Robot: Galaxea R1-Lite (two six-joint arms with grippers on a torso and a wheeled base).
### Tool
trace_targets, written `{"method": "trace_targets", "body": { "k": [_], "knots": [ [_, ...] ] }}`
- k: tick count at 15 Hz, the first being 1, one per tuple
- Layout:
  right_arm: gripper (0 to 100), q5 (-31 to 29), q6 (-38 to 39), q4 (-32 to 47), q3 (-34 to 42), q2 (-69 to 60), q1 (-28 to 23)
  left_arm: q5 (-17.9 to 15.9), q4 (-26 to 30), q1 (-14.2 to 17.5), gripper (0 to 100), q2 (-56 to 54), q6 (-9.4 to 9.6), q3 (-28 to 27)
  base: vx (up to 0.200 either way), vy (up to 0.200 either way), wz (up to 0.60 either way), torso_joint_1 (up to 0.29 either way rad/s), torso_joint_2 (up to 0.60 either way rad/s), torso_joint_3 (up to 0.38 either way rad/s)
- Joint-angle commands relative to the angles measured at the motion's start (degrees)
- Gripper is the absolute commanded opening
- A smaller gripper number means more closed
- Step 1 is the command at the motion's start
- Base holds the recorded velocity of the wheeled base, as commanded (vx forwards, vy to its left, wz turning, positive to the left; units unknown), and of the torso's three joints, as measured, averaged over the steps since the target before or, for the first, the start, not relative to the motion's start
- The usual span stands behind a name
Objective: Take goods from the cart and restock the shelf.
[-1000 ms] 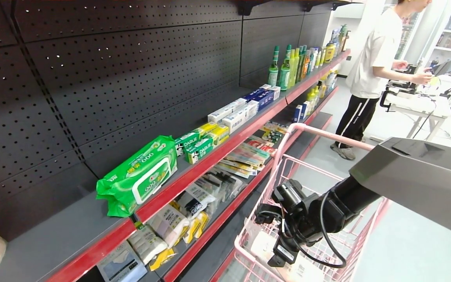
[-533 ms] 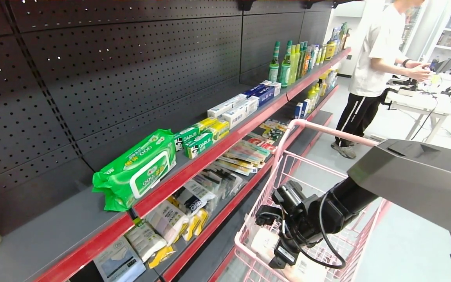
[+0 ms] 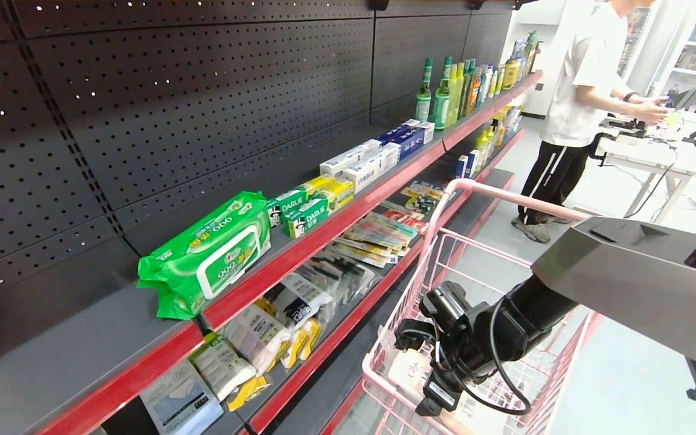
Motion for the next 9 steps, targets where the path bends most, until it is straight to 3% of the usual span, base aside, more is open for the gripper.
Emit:
{"method": "trace_targets", "body": {
  "k": [1, 9],
  "knots": [
    [100, 0.0, 0.0, 0.0, 0.0, 0.0, 0.0, 0.0, 0.0, 0.0, 100, 0.0, 0.0, 0.0, 0.0, 0.0, 0.0, 0.0, 0.0, 0.0],
    [100, 0.2, -0.5, 0.0, -0.4, 1.1, -2.3, 0.0, 0.0, 0.0, 100, 0.0, 0.0, 0.0, 0.0, 0.0, 0.0, 0.0, 0.0, 0.0]
  ]
}}
